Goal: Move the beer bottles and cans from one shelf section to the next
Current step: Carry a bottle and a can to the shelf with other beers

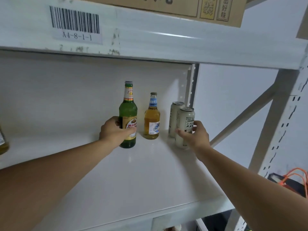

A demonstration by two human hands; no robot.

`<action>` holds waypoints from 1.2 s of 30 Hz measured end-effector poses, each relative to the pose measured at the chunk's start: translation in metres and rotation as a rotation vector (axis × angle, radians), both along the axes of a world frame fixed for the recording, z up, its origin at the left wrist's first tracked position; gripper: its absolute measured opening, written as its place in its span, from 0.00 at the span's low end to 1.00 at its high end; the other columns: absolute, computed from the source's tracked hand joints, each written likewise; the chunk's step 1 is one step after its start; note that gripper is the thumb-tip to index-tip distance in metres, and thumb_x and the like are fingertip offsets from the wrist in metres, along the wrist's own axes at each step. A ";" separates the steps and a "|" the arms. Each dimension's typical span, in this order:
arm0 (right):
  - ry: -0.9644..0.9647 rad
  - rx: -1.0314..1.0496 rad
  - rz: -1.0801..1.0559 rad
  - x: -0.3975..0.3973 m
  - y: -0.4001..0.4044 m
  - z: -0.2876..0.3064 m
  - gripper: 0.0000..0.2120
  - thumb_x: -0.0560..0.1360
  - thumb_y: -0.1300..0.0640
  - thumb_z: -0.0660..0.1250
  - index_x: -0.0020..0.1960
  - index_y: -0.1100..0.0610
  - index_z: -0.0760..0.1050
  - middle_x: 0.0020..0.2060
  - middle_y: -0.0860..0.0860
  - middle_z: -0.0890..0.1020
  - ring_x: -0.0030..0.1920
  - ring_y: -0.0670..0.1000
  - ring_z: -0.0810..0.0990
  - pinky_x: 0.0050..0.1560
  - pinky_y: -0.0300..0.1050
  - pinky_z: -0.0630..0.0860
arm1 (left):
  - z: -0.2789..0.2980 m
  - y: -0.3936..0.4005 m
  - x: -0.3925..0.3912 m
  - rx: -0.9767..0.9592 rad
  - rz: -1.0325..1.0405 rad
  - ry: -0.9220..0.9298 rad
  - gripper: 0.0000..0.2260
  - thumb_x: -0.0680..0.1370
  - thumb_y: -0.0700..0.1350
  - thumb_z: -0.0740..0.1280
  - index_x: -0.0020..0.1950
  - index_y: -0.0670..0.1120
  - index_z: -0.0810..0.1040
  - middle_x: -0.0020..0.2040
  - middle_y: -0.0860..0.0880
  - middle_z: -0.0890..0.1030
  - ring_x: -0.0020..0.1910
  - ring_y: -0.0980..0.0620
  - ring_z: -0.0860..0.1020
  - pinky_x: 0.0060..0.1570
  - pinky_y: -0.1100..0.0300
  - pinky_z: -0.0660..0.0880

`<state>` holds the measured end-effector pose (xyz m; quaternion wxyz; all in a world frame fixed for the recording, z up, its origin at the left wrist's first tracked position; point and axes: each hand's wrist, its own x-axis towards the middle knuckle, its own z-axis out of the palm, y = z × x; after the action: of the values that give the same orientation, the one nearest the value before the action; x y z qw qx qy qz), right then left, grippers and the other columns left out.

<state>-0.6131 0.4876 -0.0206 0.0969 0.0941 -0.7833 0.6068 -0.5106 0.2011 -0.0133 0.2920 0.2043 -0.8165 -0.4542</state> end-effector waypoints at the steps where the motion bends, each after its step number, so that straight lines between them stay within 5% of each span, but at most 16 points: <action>1: 0.001 0.001 -0.002 -0.003 -0.002 -0.001 0.31 0.74 0.49 0.81 0.72 0.51 0.73 0.49 0.41 0.78 0.49 0.45 0.81 0.34 0.40 0.74 | -0.002 -0.002 -0.004 0.002 0.004 -0.001 0.27 0.70 0.58 0.84 0.65 0.52 0.81 0.57 0.53 0.86 0.59 0.46 0.84 0.56 0.52 0.80; 6: 0.012 0.016 -0.028 -0.015 -0.009 -0.005 0.31 0.74 0.48 0.81 0.72 0.50 0.73 0.57 0.46 0.81 0.58 0.52 0.83 0.39 0.43 0.78 | -0.003 -0.017 -0.019 -0.003 -0.015 -0.019 0.29 0.71 0.59 0.82 0.68 0.52 0.80 0.62 0.52 0.85 0.61 0.46 0.83 0.58 0.51 0.80; 13: 0.015 0.020 -0.029 -0.025 -0.012 -0.007 0.30 0.74 0.47 0.82 0.71 0.49 0.74 0.60 0.48 0.80 0.56 0.52 0.83 0.35 0.40 0.75 | -0.004 -0.027 -0.032 0.007 -0.091 -0.019 0.31 0.73 0.56 0.82 0.73 0.50 0.78 0.67 0.50 0.84 0.66 0.46 0.82 0.65 0.48 0.80; 20: 0.019 0.021 -0.032 -0.025 -0.014 -0.009 0.31 0.74 0.46 0.82 0.72 0.49 0.73 0.62 0.48 0.81 0.57 0.51 0.83 0.37 0.40 0.76 | -0.005 -0.029 -0.042 0.009 -0.092 -0.005 0.32 0.75 0.55 0.81 0.76 0.50 0.76 0.70 0.49 0.82 0.68 0.45 0.81 0.62 0.52 0.77; 27: -0.009 0.069 0.046 -0.016 0.000 -0.006 0.26 0.73 0.43 0.81 0.68 0.48 0.81 0.60 0.47 0.85 0.49 0.38 0.83 0.40 0.36 0.74 | -0.007 -0.027 -0.042 -0.009 -0.076 -0.009 0.33 0.75 0.57 0.80 0.77 0.49 0.75 0.72 0.48 0.81 0.69 0.43 0.80 0.66 0.48 0.77; 32: -0.014 0.162 -0.032 -0.003 0.007 -0.004 0.37 0.73 0.42 0.80 0.77 0.51 0.71 0.61 0.47 0.82 0.55 0.48 0.82 0.48 0.45 0.79 | -0.014 -0.024 -0.035 -0.069 -0.084 -0.087 0.30 0.77 0.60 0.78 0.74 0.46 0.79 0.70 0.45 0.83 0.68 0.41 0.81 0.66 0.49 0.77; 36: -0.054 0.236 -0.064 0.006 0.012 -0.005 0.19 0.74 0.43 0.78 0.59 0.51 0.78 0.49 0.46 0.85 0.48 0.50 0.85 0.52 0.54 0.85 | -0.019 -0.031 -0.013 -0.073 -0.009 -0.122 0.41 0.75 0.60 0.79 0.82 0.44 0.70 0.78 0.43 0.76 0.74 0.42 0.77 0.69 0.50 0.75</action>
<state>-0.6075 0.4992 -0.0256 0.0834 0.0636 -0.8542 0.5093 -0.5236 0.1700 -0.0326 0.2470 0.2170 -0.8497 -0.4121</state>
